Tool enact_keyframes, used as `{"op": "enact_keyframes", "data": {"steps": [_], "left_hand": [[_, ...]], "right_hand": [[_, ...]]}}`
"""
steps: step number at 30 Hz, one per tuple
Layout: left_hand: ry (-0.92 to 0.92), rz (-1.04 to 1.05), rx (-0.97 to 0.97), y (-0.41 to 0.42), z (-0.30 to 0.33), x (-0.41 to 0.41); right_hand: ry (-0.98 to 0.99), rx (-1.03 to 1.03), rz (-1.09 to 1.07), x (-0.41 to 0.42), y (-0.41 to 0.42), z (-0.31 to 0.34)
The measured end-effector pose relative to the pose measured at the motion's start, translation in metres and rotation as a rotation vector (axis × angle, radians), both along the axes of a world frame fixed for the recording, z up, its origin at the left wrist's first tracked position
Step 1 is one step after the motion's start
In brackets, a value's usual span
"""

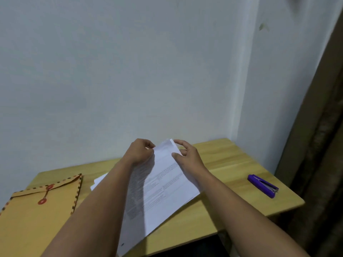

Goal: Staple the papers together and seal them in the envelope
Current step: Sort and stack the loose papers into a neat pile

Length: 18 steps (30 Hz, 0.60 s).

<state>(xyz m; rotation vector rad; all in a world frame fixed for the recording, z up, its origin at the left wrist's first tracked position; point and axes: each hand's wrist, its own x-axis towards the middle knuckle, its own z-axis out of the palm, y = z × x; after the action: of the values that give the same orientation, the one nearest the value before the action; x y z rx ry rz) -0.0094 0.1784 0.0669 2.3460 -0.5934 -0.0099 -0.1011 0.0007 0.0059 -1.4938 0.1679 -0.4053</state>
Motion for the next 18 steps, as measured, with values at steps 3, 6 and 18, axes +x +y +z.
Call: {"op": "enact_keyframes", "data": {"steps": [3, 6, 18], "left_hand": [[0.037, -0.025, -0.003, -0.002, -0.039, -0.001], [0.045, -0.043, -0.019, -0.005, -0.06, 0.0], [-0.006, -0.038, -0.107, -0.001, -0.088, 0.009]], "right_hand": [[0.03, -0.045, -0.053, -0.001, -0.001, -0.033], [0.024, -0.052, -0.096, 0.001, -0.001, -0.052], [0.001, -0.127, -0.188, 0.012, 0.003, -0.067]]}}
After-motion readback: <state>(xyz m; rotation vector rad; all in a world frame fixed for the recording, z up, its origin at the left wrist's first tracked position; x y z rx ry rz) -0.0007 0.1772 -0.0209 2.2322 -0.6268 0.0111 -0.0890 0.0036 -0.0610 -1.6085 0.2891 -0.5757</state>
